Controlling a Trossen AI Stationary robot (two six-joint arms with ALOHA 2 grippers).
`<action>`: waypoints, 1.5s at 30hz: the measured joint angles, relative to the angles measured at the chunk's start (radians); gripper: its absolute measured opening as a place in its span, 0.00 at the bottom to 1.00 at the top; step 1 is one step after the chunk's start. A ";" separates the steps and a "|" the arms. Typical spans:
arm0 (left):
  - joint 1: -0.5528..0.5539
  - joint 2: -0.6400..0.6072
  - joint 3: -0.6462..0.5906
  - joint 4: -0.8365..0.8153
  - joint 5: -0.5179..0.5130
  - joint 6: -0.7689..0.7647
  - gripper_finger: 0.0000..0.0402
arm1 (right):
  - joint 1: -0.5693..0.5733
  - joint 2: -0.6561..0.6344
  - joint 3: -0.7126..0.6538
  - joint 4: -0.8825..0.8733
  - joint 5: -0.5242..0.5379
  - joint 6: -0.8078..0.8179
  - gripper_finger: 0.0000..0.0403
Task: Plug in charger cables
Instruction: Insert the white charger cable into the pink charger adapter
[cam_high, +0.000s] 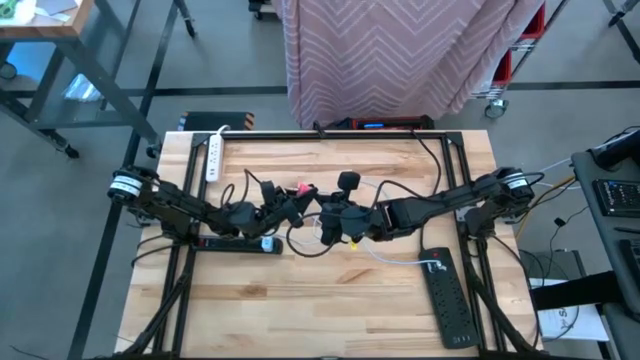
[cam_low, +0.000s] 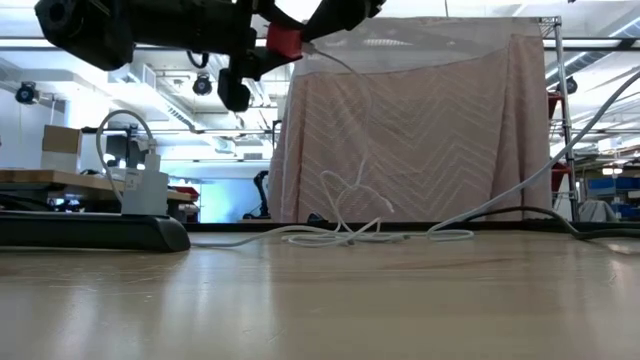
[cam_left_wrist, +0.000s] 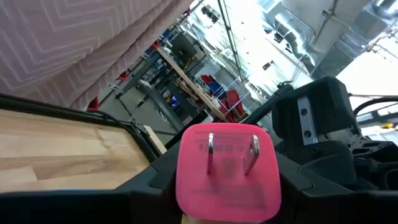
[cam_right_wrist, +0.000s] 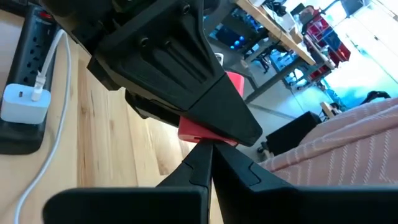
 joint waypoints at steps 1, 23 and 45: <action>-0.001 -0.001 0.000 0.000 0.002 0.005 0.34 | 0.007 -0.001 0.000 0.000 0.003 0.001 0.00; -0.003 -0.009 0.000 -0.003 0.033 -0.002 0.34 | 0.086 -0.007 0.001 -0.194 0.175 0.194 0.22; -0.005 0.013 0.001 0.013 0.034 -0.015 0.34 | 0.018 -0.007 -0.004 -0.136 0.002 0.181 0.02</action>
